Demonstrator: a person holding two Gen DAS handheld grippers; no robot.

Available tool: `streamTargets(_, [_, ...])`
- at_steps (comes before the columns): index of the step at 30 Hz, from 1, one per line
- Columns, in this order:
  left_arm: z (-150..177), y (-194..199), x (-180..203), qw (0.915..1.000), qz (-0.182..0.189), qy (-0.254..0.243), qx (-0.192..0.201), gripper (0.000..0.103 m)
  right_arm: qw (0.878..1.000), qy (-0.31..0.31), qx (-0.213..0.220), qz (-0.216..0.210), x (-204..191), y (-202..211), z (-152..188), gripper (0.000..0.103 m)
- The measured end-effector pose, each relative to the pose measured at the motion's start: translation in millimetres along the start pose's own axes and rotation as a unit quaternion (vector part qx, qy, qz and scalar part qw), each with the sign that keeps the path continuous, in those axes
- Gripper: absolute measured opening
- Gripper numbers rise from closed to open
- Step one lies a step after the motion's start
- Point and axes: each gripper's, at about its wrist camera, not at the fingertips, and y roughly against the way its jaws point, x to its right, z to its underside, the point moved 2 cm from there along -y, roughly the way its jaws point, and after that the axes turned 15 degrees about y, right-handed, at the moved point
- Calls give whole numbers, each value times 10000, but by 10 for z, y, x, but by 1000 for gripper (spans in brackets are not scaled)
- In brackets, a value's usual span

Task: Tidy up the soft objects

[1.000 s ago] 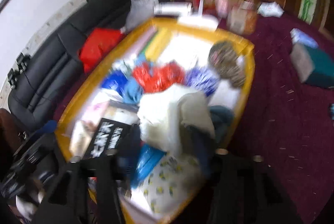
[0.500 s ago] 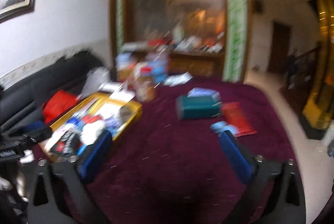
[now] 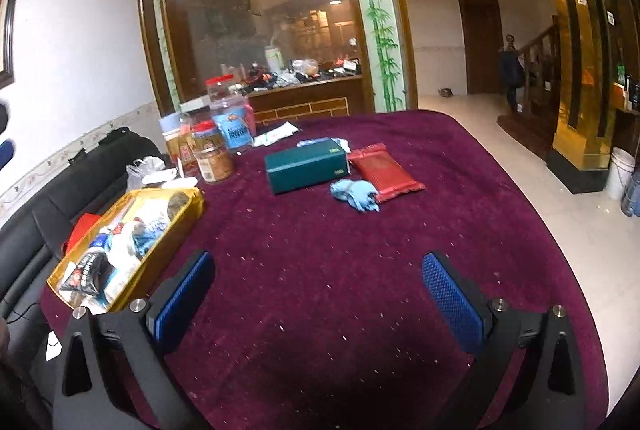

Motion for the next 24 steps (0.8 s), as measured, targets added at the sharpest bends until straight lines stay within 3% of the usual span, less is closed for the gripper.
streamTargets(5, [230, -223, 186, 9993, -243, 68, -265, 102, 9997, 165, -81, 169, -54, 28, 97, 103])
streamTargets(8, [401, -271, 188, 9969, -587, 89, -521, 102, 9992, 346, -157, 148, -157, -6, 132, 103])
streamTargets(12, [539, -260, 24, 9919, -1096, 163, -622, 102, 9966, 754, -287, 173, -387, -79, 132, 103])
streamTargets(15, [593, -287, -58, 9849, -1600, -68, -651, 102, 9944, 970, -345, 237, -521, -123, 104, 103])
streamTargets(19, [666, -307, -222, 9774, -1973, -57, -754, 102, 9939, 1000, -447, 152, -640, -184, 99, 103])
streamTargets(24, [746, -349, -424, 9717, -2166, 34, -946, 102, 9918, 1118, -616, 87, -791, -282, 103, 103])
